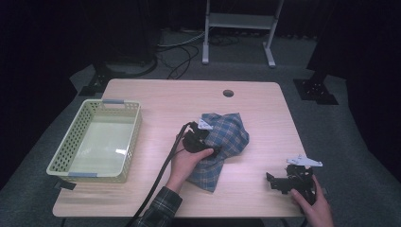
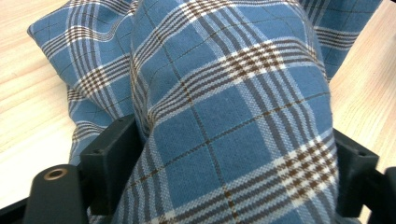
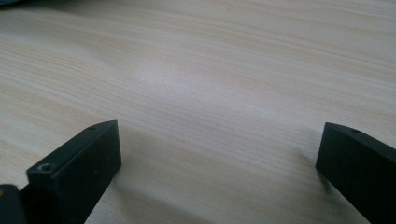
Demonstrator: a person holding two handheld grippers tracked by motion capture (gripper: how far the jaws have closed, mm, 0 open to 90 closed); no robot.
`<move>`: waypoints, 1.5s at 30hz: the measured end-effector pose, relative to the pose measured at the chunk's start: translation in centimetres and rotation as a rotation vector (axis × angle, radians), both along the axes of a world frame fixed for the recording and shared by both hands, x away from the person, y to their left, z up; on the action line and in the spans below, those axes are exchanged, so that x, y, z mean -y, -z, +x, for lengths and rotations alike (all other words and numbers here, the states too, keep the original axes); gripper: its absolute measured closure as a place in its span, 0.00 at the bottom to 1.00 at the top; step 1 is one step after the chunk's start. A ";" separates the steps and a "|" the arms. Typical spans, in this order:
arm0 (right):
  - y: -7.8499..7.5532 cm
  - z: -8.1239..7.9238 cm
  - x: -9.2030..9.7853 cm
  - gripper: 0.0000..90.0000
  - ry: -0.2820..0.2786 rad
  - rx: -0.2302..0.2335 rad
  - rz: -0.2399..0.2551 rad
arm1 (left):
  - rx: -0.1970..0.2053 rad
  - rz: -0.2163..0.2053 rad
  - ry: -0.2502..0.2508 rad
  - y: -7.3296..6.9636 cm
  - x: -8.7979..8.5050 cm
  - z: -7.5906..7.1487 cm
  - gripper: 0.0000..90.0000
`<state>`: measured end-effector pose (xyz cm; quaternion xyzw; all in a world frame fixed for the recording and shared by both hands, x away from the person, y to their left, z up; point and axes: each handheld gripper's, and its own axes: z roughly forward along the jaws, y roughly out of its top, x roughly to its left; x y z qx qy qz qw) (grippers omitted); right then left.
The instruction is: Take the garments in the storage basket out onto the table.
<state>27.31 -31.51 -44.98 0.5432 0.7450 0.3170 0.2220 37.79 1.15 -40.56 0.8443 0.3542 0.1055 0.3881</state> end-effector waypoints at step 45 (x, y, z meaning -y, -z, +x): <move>0.0 0.0 0.0 0.00 0.000 -0.001 -0.001 | 0.360 -0.465 0.089 -7.4 -4.3 -3.2 0.02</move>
